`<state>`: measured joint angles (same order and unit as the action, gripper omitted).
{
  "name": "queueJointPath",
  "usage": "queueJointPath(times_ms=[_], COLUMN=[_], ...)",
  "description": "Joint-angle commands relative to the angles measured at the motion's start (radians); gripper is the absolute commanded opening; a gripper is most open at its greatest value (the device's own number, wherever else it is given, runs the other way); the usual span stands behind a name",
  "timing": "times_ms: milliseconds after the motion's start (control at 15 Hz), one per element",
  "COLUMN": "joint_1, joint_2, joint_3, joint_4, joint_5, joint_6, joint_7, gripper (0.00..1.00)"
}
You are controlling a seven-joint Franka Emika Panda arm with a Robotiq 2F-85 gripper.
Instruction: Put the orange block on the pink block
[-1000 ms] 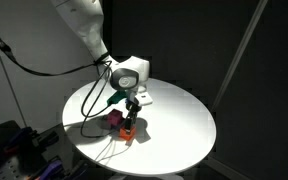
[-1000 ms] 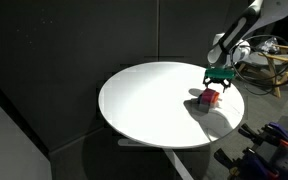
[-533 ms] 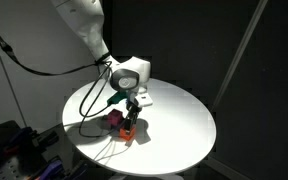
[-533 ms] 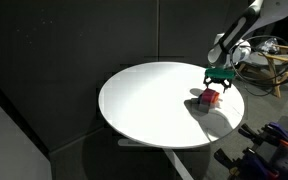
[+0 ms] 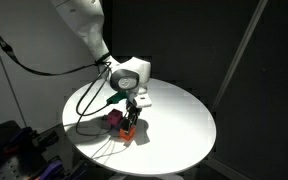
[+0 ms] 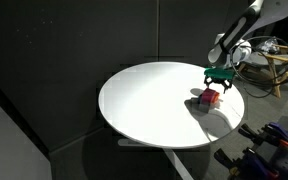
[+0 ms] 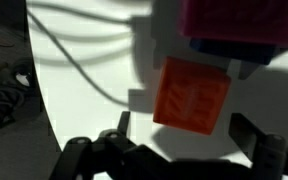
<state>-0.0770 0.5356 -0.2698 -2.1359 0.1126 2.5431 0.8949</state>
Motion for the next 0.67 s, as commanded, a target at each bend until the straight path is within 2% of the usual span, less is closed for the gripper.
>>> queueJointPath(times_ms=[0, 600], joint_1=[0.011, 0.003], joint_2=[-0.012, -0.004], joint_3=[-0.008, -0.002], joint_4=[-0.012, -0.014], joint_5=[0.008, 0.011], joint_6=[-0.013, -0.013], joint_7=[0.036, 0.038], gripper=[1.0, 1.0])
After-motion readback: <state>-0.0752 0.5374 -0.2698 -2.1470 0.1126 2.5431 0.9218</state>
